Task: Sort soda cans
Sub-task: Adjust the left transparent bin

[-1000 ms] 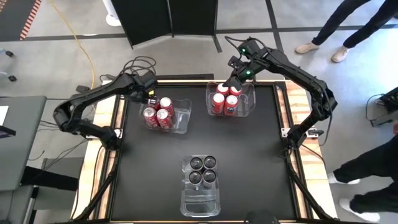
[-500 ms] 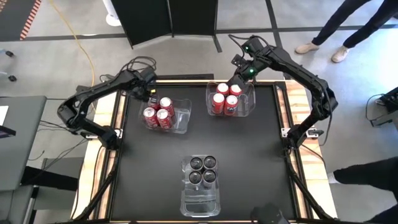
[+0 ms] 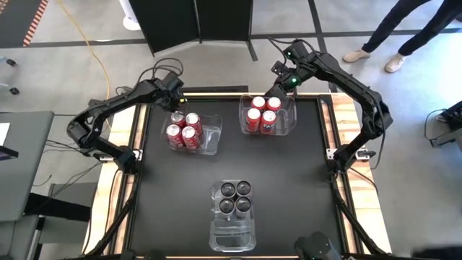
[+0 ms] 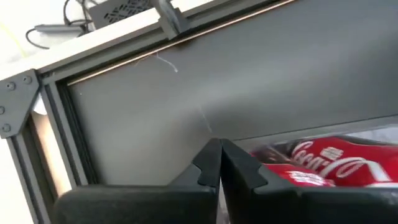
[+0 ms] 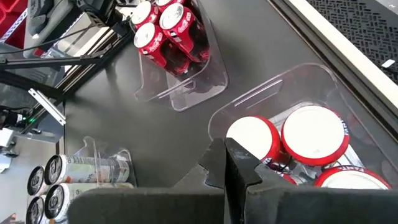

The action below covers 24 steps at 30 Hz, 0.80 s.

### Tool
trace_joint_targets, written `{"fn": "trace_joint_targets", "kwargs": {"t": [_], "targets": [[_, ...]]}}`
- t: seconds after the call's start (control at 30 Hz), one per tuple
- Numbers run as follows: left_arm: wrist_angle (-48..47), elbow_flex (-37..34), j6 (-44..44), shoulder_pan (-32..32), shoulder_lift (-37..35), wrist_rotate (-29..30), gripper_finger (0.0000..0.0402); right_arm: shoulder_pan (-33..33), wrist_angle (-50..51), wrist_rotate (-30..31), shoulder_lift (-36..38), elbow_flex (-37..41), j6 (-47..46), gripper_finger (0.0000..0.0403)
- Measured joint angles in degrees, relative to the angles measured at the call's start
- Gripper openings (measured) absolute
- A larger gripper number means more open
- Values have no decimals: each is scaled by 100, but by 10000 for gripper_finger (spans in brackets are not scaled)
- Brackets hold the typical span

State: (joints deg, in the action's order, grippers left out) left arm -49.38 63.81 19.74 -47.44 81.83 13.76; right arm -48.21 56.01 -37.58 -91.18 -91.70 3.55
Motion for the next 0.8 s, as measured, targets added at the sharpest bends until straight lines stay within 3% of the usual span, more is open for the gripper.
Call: {"fn": "trace_joint_targets", "kwargs": {"t": [0.33, 0.6, 0.8], "targets": [[-89, 22, 29, -103, 151, -106, 10, -70, 63, 1, 2, 0, 35, 14], [-701, 31, 417, -98, -218, 313, 103, -188, 57, 2, 2, 0, 82, 14], [-860, -122, 603, -94, -218, 108, 144, -188, -11, 4, 2, 0, 94, 14]]}}
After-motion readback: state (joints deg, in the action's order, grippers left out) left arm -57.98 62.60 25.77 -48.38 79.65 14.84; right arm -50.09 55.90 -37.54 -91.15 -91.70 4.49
